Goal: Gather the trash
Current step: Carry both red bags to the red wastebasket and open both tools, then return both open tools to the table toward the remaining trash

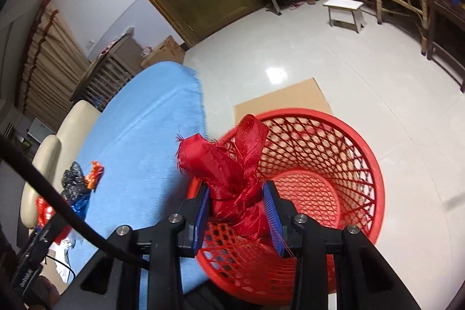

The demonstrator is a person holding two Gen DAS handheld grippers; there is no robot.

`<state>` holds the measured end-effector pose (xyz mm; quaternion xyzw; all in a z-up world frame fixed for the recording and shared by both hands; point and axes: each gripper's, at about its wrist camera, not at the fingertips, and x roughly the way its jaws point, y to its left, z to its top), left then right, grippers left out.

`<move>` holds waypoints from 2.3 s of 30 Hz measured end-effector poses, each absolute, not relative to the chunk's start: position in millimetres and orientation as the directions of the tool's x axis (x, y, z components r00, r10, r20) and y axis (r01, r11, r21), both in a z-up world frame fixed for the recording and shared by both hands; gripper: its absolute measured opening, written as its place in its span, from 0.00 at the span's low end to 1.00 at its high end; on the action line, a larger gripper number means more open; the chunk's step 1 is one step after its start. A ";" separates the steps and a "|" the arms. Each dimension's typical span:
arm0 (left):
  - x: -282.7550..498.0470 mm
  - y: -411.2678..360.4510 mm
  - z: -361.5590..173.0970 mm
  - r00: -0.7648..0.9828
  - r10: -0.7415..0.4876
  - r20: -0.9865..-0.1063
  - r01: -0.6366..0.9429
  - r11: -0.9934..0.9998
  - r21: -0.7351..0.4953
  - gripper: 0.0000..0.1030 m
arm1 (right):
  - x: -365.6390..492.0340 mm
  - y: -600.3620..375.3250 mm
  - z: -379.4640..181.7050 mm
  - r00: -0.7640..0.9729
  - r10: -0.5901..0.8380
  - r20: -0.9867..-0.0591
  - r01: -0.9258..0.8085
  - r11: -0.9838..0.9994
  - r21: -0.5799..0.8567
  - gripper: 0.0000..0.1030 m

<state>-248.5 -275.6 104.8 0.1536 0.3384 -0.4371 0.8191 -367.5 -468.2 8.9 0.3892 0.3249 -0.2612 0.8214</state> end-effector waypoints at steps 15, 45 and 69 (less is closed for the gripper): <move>-277.5 -338.8 95.5 0.287 -0.630 -0.721 0.893 0.448 -0.036 0.65 | -398.6 -497.3 -2.0 0.656 -0.195 -0.729 0.710 0.485 0.510 0.54; -237.8 -305.8 84.0 0.329 -0.569 -0.754 0.825 0.562 -0.064 0.81 | -422.5 -602.5 10.7 0.598 -0.453 -0.661 0.800 0.392 0.455 0.80; -166.8 -81.7 65.0 0.504 -0.436 -0.745 0.442 0.872 -0.211 0.81 | -351.7 -589.9 -50.7 0.525 -0.351 -0.775 0.821 0.447 0.354 0.80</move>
